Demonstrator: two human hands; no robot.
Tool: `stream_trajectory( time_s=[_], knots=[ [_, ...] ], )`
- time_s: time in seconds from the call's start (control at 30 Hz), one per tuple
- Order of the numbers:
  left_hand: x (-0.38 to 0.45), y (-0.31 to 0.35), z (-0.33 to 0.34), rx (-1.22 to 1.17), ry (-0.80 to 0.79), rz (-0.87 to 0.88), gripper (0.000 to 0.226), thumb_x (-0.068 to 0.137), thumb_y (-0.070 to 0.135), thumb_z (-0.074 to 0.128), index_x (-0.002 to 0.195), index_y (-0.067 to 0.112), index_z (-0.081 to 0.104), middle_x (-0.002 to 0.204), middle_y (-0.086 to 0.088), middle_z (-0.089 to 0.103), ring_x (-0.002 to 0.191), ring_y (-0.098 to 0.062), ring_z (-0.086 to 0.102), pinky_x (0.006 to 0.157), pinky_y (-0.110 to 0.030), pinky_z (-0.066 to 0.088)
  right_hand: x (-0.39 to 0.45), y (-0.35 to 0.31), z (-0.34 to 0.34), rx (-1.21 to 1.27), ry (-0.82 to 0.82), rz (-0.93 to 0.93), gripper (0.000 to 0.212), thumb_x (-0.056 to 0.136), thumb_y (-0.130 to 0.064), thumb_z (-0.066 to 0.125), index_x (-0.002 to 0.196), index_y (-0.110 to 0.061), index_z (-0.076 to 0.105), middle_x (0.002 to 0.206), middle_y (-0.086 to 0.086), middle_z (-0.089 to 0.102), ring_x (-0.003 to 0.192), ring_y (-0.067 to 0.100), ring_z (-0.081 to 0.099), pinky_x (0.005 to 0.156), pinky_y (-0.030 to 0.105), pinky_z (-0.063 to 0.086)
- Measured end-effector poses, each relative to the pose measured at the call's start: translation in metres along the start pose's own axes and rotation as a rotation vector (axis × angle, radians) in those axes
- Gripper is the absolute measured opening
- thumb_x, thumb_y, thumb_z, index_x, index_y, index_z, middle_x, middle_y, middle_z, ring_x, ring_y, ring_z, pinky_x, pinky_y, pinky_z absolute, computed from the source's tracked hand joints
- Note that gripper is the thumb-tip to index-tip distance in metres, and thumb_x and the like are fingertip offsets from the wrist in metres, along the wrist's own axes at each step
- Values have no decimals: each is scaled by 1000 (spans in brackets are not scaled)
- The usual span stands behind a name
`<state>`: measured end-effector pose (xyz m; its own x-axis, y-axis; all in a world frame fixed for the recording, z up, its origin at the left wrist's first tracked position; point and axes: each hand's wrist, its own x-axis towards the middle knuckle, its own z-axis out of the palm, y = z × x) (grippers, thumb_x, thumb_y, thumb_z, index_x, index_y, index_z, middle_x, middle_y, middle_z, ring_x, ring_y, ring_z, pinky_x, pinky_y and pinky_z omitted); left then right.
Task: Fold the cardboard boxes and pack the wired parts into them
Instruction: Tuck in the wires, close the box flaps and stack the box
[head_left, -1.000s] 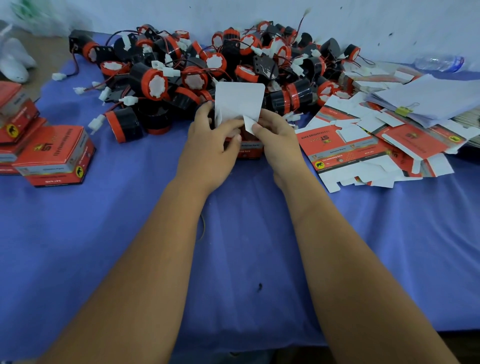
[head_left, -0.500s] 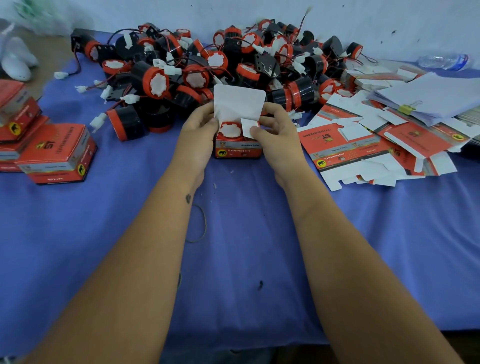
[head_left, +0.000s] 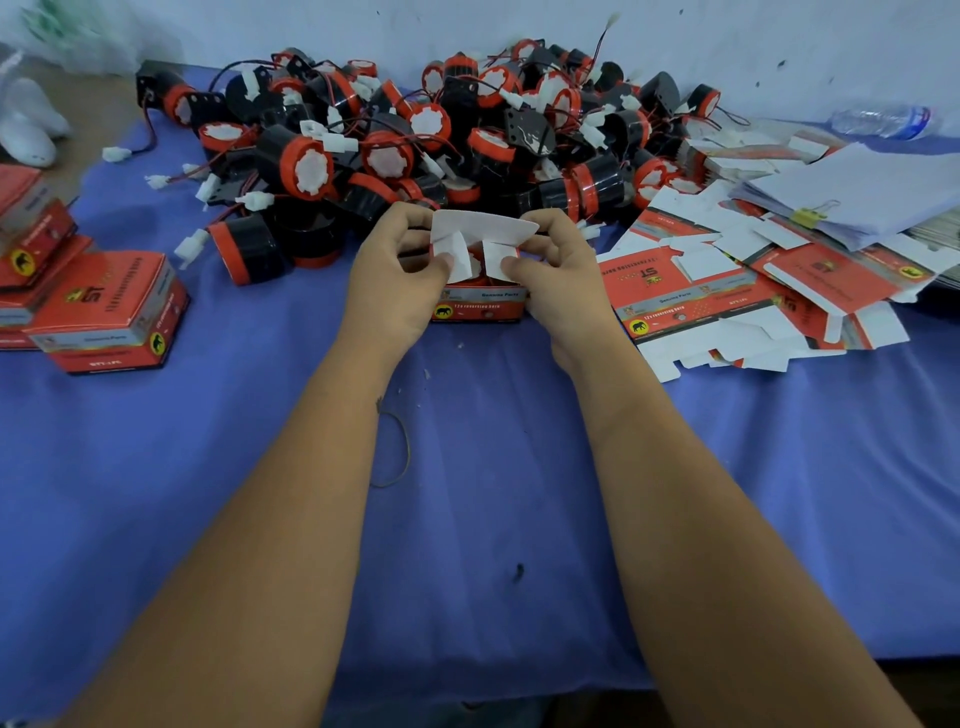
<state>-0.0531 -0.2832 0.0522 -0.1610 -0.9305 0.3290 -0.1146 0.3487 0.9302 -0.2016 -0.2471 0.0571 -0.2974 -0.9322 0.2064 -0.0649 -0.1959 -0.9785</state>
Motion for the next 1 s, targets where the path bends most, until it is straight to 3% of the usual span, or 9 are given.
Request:
stream_trajectory(
  time_s=[0.2, 0.37, 0.47, 0.53, 0.6, 0.7, 0.83, 0.93, 1.0],
  knots=[
    [1, -2, 1, 37, 1, -16, 31, 89, 3, 61, 82, 33, 56, 95, 11, 66, 86, -8, 64, 68, -21, 52, 0, -1, -1, -5, -60, 16, 37, 87, 9, 49, 92, -25, 62, 95, -1, 65, 90, 18, 63, 64, 25, 52],
    [0, -3, -7, 43, -35, 19, 26, 90, 3, 64, 82, 28, 67, 90, 12, 69, 85, -2, 66, 73, -21, 56, 1, -3, -2, 50, 6, 97, 40, 87, 11, 46, 76, -18, 72, 78, -4, 71, 68, 10, 67, 49, 18, 48],
    [8, 1, -9, -69, -66, -185, 31, 92, -2, 55, 85, 24, 72, 97, 5, 71, 94, -11, 66, 80, -24, 57, 4, -3, -2, 68, 68, 167, 53, 86, 16, 34, 71, -15, 74, 88, -2, 71, 73, 15, 68, 47, 18, 49],
    [10, 6, -10, -176, -42, -345, 18, 92, 7, 62, 87, 21, 73, 100, 0, 72, 95, -14, 66, 85, -26, 57, 5, -3, -2, 65, 88, 183, 59, 83, 18, 29, 66, -15, 74, 99, 0, 69, 82, 17, 67, 46, 16, 48],
    [4, 3, -12, -21, -100, -215, 11, 93, 21, 65, 99, 25, 73, 116, 4, 68, 110, -10, 62, 92, -26, 53, 5, -4, -1, 65, 90, 195, 63, 78, 20, 26, 62, -16, 75, 106, 3, 69, 86, 18, 66, 44, 15, 46],
    [-6, -3, -17, 251, -207, 25, 32, 92, 26, 69, 124, 21, 67, 145, 9, 50, 134, -6, 44, 108, -31, 44, 5, -4, -6, 85, 42, 210, 52, 76, 20, 32, 74, -8, 75, 114, 9, 67, 79, 17, 63, 43, 14, 44],
    [-5, -3, -16, 297, -240, 73, 41, 94, 25, 66, 135, 21, 60, 152, 10, 45, 139, -4, 38, 114, -33, 38, 1, -4, -19, 20, -146, 135, 26, 91, 2, 52, 110, -3, 69, 133, 14, 58, 78, 18, 59, 60, 18, 48],
    [-5, -5, -16, 326, -242, 111, 37, 96, 25, 64, 133, 26, 62, 150, 10, 47, 137, -2, 39, 113, -23, 34, -3, -2, -24, -156, -272, 46, 36, 87, 0, 67, 119, -14, 65, 142, 3, 46, 113, 13, 55, 80, 17, 52],
    [-5, -7, -17, 339, -253, 108, 39, 95, 26, 66, 134, 28, 61, 150, 12, 46, 138, 0, 38, 113, -20, 32, -4, -2, -25, -200, -292, 30, 42, 84, -2, 72, 122, -18, 64, 142, 1, 45, 119, 6, 51, 90, 16, 50]
  ],
)
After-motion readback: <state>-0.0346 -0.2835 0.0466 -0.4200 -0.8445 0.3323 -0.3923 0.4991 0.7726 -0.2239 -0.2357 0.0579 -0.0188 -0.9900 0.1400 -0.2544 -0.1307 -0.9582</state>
